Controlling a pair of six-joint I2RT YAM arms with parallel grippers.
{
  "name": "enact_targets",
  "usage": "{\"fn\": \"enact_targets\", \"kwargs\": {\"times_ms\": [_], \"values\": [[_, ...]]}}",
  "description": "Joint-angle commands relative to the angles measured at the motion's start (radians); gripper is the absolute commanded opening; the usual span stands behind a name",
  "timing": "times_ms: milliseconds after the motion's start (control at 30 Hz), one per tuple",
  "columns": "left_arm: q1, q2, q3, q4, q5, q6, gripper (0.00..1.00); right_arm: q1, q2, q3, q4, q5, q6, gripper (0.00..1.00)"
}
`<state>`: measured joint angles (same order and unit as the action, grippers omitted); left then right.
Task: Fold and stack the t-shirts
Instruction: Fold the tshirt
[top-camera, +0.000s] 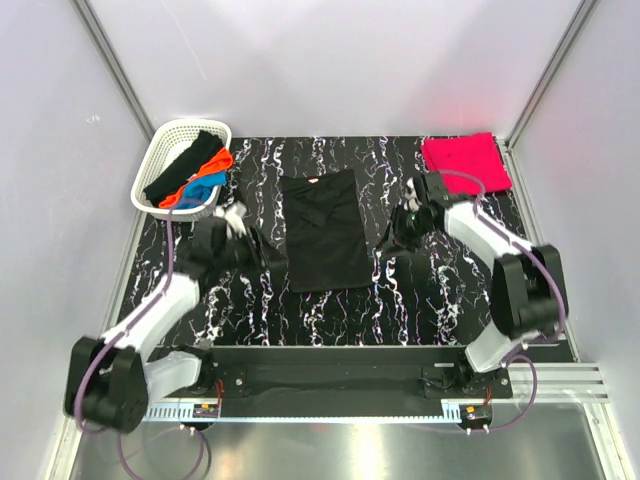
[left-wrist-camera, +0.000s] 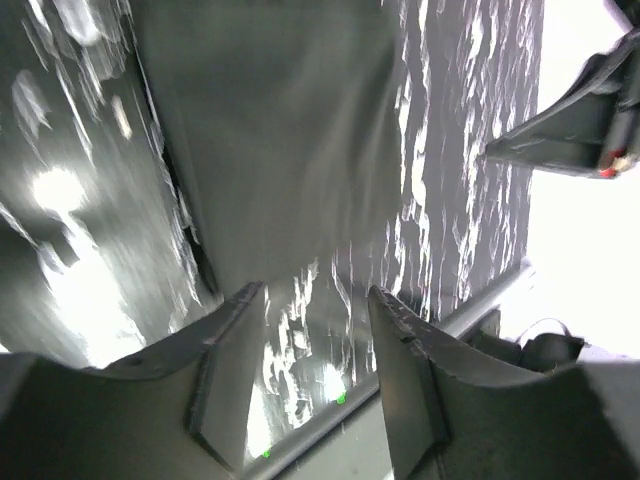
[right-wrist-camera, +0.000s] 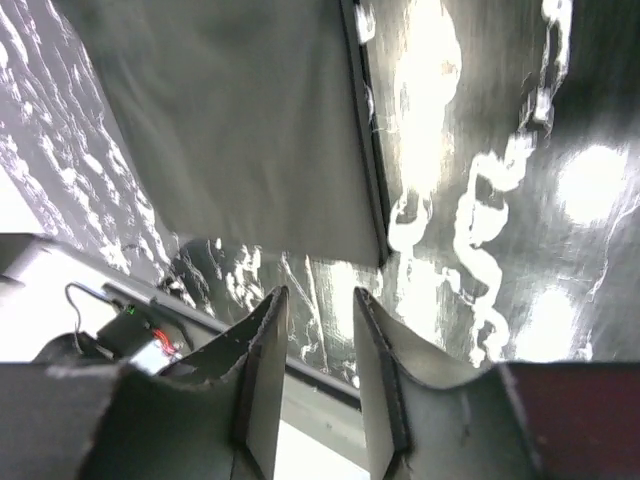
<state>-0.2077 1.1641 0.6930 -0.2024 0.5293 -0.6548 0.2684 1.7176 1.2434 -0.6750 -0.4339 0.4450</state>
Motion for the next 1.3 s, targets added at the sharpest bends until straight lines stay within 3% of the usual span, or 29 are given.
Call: {"fn": "enact_targets", "kwargs": {"times_ms": [0,67,200,300,333,367,467,800,1033,1267], "values": [[-0.11,-0.128,-0.173,0.078,-0.138,-0.225,0.54,0.003,-0.134,-0.221,0.148,-0.051,0.187,0.4],[-0.174,-0.203,-0.28,0.115,-0.185,-0.365,0.61,0.012,-0.228,-0.315,0.265,-0.071,0.285,0.48],[-0.222,-0.343,-0.43,0.24,-0.284,-0.567,0.7,0.017,-0.351,-0.569,0.468,-0.112,0.461,0.52],[-0.234,-0.343,-0.498,0.302,-0.336,-0.684,0.72,0.038,-0.359,-0.68,0.604,-0.109,0.575,0.66],[-0.236,-0.336,-0.515,0.323,-0.342,-0.736,0.72,0.046,-0.358,-0.697,0.655,-0.105,0.596,0.91],[-0.239,-0.33,-0.533,0.345,-0.351,-0.767,0.72,0.052,-0.352,-0.714,0.666,-0.095,0.641,0.99],[-0.257,-0.284,-0.598,0.47,-0.393,-0.893,0.67,0.077,-0.332,-0.76,0.764,-0.04,0.719,1.0],[-0.326,-0.089,-0.573,0.494,-0.459,-1.008,0.58,0.176,-0.328,-0.82,0.789,0.156,0.876,1.0],[-0.358,-0.015,-0.529,0.463,-0.502,-1.043,0.52,0.195,-0.314,-0.851,0.781,0.241,0.926,0.69],[-0.358,0.077,-0.492,0.466,-0.509,-1.046,0.49,0.195,-0.253,-0.831,0.782,0.277,0.88,0.64]]}}
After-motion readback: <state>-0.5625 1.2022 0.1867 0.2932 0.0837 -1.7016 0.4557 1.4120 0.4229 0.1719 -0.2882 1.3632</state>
